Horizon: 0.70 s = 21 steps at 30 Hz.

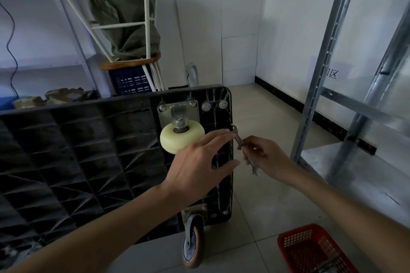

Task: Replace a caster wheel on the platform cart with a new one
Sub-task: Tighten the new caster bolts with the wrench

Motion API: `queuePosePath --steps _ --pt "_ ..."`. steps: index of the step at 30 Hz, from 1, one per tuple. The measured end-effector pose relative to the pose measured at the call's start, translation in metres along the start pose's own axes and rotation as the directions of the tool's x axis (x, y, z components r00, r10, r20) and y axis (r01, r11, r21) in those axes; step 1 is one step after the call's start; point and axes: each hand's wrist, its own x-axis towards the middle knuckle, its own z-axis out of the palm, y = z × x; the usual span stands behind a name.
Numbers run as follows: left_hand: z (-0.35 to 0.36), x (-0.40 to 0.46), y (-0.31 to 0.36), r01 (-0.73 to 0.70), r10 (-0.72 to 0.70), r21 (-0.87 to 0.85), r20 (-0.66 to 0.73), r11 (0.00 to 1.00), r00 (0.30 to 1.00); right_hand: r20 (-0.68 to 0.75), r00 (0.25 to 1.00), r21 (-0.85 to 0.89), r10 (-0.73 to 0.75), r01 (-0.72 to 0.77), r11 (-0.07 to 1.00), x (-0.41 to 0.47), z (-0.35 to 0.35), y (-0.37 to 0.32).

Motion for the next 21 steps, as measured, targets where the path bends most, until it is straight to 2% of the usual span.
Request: queuePosePath --steps 4,8,11,13,15,21 --pt "-0.026 0.019 -0.008 -0.011 0.015 0.054 -0.08 0.998 0.997 0.002 1.0 0.023 -0.026 0.026 0.999 0.008 0.002 -0.002" --pt "-0.056 0.04 -0.041 0.043 -0.017 0.217 -0.124 0.975 0.992 -0.001 0.999 0.003 -0.045 0.045 0.999 0.018 0.014 0.0" --pt "-0.071 0.055 -0.064 0.091 -0.1 0.346 0.008 0.934 0.995 -0.029 0.994 -0.078 -0.105 0.103 0.992 0.029 0.022 0.002" --pt "-0.075 0.065 -0.075 0.058 -0.144 0.424 0.173 0.904 0.974 -0.039 0.99 -0.182 -0.137 0.128 0.975 0.037 0.024 0.002" --pt "-0.076 0.072 -0.081 0.032 -0.177 0.461 0.275 0.887 0.945 -0.022 0.987 -0.281 -0.157 0.144 0.949 0.045 0.022 0.001" --pt "-0.071 0.083 -0.09 0.058 -0.201 0.455 0.274 0.889 0.94 -0.024 0.975 -0.429 -0.219 0.188 0.884 0.06 0.014 0.0"
